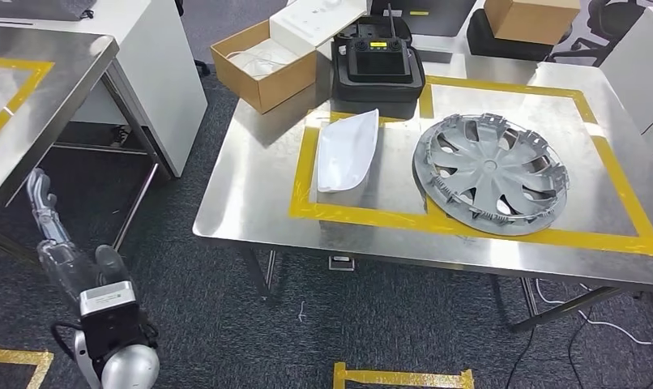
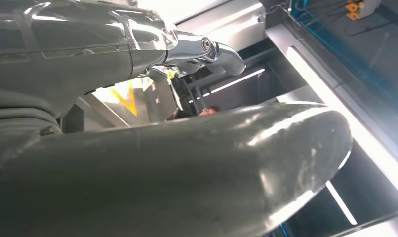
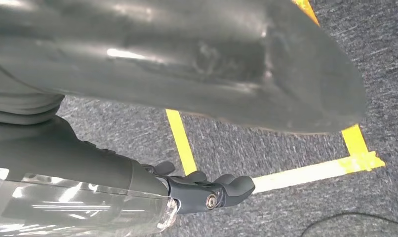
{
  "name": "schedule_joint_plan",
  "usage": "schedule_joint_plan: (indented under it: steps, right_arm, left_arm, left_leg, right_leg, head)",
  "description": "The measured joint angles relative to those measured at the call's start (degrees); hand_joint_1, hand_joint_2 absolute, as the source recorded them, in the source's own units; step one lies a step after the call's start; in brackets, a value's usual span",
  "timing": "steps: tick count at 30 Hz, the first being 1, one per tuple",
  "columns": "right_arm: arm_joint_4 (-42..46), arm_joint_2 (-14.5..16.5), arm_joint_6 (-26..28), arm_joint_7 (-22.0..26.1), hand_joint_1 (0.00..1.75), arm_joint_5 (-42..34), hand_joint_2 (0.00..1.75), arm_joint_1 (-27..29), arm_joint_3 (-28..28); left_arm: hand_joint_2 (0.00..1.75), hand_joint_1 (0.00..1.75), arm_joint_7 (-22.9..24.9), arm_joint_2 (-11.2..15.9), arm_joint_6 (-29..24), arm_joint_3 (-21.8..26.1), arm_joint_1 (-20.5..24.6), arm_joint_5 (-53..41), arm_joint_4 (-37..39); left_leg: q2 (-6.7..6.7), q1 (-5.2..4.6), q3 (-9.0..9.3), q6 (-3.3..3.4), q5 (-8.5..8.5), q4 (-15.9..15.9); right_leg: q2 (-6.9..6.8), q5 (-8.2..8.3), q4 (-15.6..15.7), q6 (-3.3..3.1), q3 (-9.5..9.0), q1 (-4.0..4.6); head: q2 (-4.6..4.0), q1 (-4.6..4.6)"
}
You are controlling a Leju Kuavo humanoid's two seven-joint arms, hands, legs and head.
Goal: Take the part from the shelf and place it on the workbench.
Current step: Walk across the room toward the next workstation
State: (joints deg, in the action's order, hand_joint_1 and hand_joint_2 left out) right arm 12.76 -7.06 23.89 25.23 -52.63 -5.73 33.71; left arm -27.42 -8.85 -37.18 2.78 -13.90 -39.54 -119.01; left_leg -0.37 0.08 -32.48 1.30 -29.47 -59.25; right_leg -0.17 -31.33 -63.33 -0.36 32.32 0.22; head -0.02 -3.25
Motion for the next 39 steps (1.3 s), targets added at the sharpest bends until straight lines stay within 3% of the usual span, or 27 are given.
schedule_joint_plan:
  steps: [1, 3, 6, 8, 10, 11, 12, 13, 15, 17, 20, 22, 25, 26, 27, 28, 31, 33, 36, 37, 39]
  right_arm:
    - [0.0, -0.1, 0.0, 0.0, 0.00, 0.0, 0.00, 0.0, 0.0]
    - [0.0, -0.2, -0.1, 0.1, 0.00, 0.0, 0.00, -0.2, -0.1]
    - [0.0, -0.2, -0.1, 0.2, 0.00, -0.3, 0.00, -0.2, -0.4]
    - [0.0, -0.2, -0.2, 0.6, 0.00, -0.6, 0.00, -0.2, -0.4]
    - [0.0, -0.1, -0.3, 1.0, 0.00, -0.9, 0.00, -0.1, -0.5]
    - [0.0, -0.1, -0.3, 1.0, 0.00, -1.0, 0.00, 0.0, -0.5]
    - [0.0, -0.1, -0.3, 0.9, 0.00, -1.2, 0.00, 0.0, -0.5]
    - [0.0, -0.1, -0.3, 0.8, 0.00, -1.3, 0.00, 0.1, -0.5]
    - [0.0, -0.2, -0.2, 0.6, 0.00, -1.5, 0.00, 0.0, -0.6]
    - [0.0, -0.3, -0.2, 0.5, 0.00, -1.5, 0.00, -0.1, -0.9]
    - [0.0, -0.4, -0.2, 0.3, 0.00, -1.5, 0.00, -0.1, -1.3]
    - [0.0, -0.4, -0.2, 0.0, 0.00, -1.5, 0.00, 0.0, -1.4]
    - [0.0, -0.4, -0.2, 0.0, 0.00, -1.5, 0.00, -0.1, -1.4]
    - [0.0, -0.3, -0.3, 0.0, 0.00, -1.5, 0.00, -0.1, -1.4]
    - [0.0, -0.3, -0.3, -0.1, 0.00, -1.5, 0.00, 0.0, -1.4]
    - [0.0, -0.3, -0.3, -0.1, 0.00, -1.5, 0.00, 0.0, -1.4]
    - [0.0, -0.3, -0.4, -0.1, 0.00, -1.5, 0.00, 0.0, -1.4]
    - [0.0, -0.4, -0.4, -0.2, 0.00, -1.5, 0.00, -0.2, -1.4]
    - [0.0, -0.6, -0.6, -0.1, 0.00, -1.5, 0.00, -0.2, -1.5]
    - [0.0, -0.6, -0.6, -0.1, 0.00, -1.5, 0.00, -0.2, -1.5]
    - [0.0, -0.5, -0.6, -0.1, 0.00, -1.5, 0.00, -0.2, -1.5]
  left_arm:
    - [0.00, 0.00, 0.0, 0.1, 0.0, -0.1, 0.1, 0.0, 0.0]
    - [0.00, 0.00, 0.0, 0.3, 0.0, -0.2, 0.2, 0.0, 0.0]
    - [0.00, 0.00, 0.0, 0.7, 0.0, -0.4, 0.2, 0.0, -0.1]
    - [0.00, 0.00, 0.1, 1.0, 0.0, -0.4, 0.3, 0.1, -0.1]
    - [0.00, 0.00, 0.0, 1.3, 0.0, -0.4, 0.3, 0.5, -0.1]
    - [0.00, 0.00, -0.2, 1.5, 0.0, -0.4, 0.3, 0.7, 0.0]
    - [0.00, 0.00, -0.5, 1.6, 0.0, -0.4, 0.3, 0.9, 0.0]
    - [0.00, 0.00, -0.7, 1.7, 0.0, -0.4, 0.3, 1.1, 0.0]
    - [0.00, 0.00, -1.0, 2.0, 0.0, -0.4, 0.3, 1.2, 0.1]
    - [0.00, 0.00, -1.0, 2.1, 0.0, -0.5, 0.4, 1.7, 0.1]
    - [0.00, 0.00, -1.2, 2.3, 0.0, -0.5, 0.5, 2.7, 0.1]
    - [0.00, 0.00, -1.4, 2.4, 0.0, -0.5, 0.6, 3.0, 0.1]
    - [0.00, 0.00, -1.4, 2.5, 0.0, -0.5, 0.6, 3.2, 0.2]
    - [0.00, 0.00, -1.5, 2.5, 0.0, -0.5, 0.6, 3.4, 0.3]
    - [0.00, 0.00, -1.6, 2.6, 0.0, -0.5, 0.6, 3.6, 0.4]
    - [0.00, 0.00, -1.8, 2.6, 0.0, -0.5, 0.6, 3.9, 0.5]
    - [0.00, 0.00, -2.5, 2.7, 0.0, -0.7, 0.9, 5.1, 0.5]
    - [0.00, 0.00, -2.6, 2.8, 0.0, -0.9, 1.1, 5.4, 0.6]
    - [0.00, 0.00, -2.9, 2.9, 0.0, -1.5, 1.3, 5.8, 0.7]
    - [0.00, 0.00, -3.1, 2.9, 0.0, -1.6, 1.3, 5.9, 0.8]
    - [0.00, 0.00, -3.5, 2.9, 0.0, -1.6, 1.4, 6.0, 0.9]
  left_leg:
    - [-0.03, -0.09, -0.11, -0.11, 0.15, 0.0]
    - [-0.02, 0.06, -0.40, -0.62, 0.51, 0.0]
    - [0.03, 0.32, -0.80, -1.55, 0.27, -0.3]
    - [0.10, 0.39, -2.36, -2.12, -2.53, -3.9]
    - [0.13, 0.54, -5.23, -2.75, -6.16, -10.5]
    - [0.16, 0.62, -6.24, -3.03, -6.99, -12.9]
    - [0.21, 0.71, -6.38, -3.26, -6.74, -13.7]
    - [0.25, 0.84, -5.44, -3.47, -5.45, -12.4]
    - [0.00, 1.15, -1.74, -3.82, -2.27, -6.1]
    - [-0.56, 1.28, 0.45, -3.32, -1.30, -1.7]
    - [-0.62, 1.13, 0.30, -1.78, -1.40, -1.2]
    - [-0.33, 1.25, 0.22, -1.13, -1.12, -1.1]
    - [0.20, 1.25, -0.16, -0.62, -0.89, -1.0]
    - [0.33, 1.19, -0.29, -0.57, -0.85, -1.1]
    - [0.43, 1.11, -0.36, -0.54, -0.83, -1.1]
    - [0.52, 1.03, -0.37, -0.53, -0.82, -1.1]
    - [0.73, 0.81, -0.26, -0.63, -0.78, -1.0]
    - [0.87, 0.83, -0.43, -1.04, -0.56, -0.9]
    - [1.08, 0.88, -0.42, -1.97, -0.42, -0.5]
    - [0.94, 0.86, -0.66, -2.22, -1.11, -1.2]
    - [0.47, 0.88, -2.71, -2.56, -4.22, -5.8]
  right_leg:
    - [0.02, 0.75, 3.2, -0.69, -1.75, 0.33]
    - [0.07, 0.88, 5.9, -1.46, -2.88, 0.79]
    - [-0.08, 2.07, 7.4, -1.31, -3.11, 0.71]
    - [-0.28, 2.94, 8.4, -1.11, -3.24, 0.39]
    - [-0.26, 3.20, 8.4, -1.13, -2.80, 0.36]
    - [-0.22, 3.26, 8.3, -1.05, -2.60, 0.33]
    - [-0.15, 3.30, 8.1, -0.96, -2.43, 0.28]
    - [-0.03, 3.26, 7.8, -0.81, -2.29, 0.18]
    - [0.32, 2.90, 6.8, -0.26, -1.88, -0.06]
    - [0.72, 2.38, 5.4, 0.54, -1.02, -0.08]
    - [1.12, 2.35, 4.8, 1.33, -0.30, -0.12]
    - [0.99, 1.04, 3.1, 1.86, 0.41, -0.22]
    - [0.53, -4.24, -6.6, 2.62, 4.77, -0.34]
    - [0.48, -5.32, -9.6, 2.67, 6.15, -0.37]
    - [0.46, -5.35, -11.0, 2.59, 6.75, -0.38]
    - [0.46, -4.23, -10.1, 2.38, 6.28, -0.36]
    - [-0.06, 1.11, 0.7, 1.05, 1.01, 0.10]
    - [-0.44, 1.96, 4.8, 0.35, -0.78, 0.61]
    - [-0.20, 2.49, 6.1, -0.19, -1.09, 0.75]
    - [-0.14, 2.88, 6.7, -0.42, -1.33, 0.61]
    - [-0.03, 3.48, 7.5, -0.80, -1.60, 0.37]
  head:
    - [0.00, -0.02]
    - [0.00, -0.06]
    - [0.00, -0.07]
    - [0.00, -0.18]
    - [0.00, -0.23]
    - [0.00, -0.23]
    - [0.00, -0.22]
    - [0.00, -0.22]
    - [0.00, -0.23]
    - [0.00, -0.29]
    - [0.00, -0.28]
    - [0.00, -0.11]
    - [0.00, 0.19]
    - [0.00, 0.18]
    - [0.00, 0.19]
    - [0.00, 0.18]
    - [0.00, 0.18]
    - [0.00, 0.16]
    - [0.00, 0.12]
    - [0.00, 0.07]
    - [0.00, -0.07]
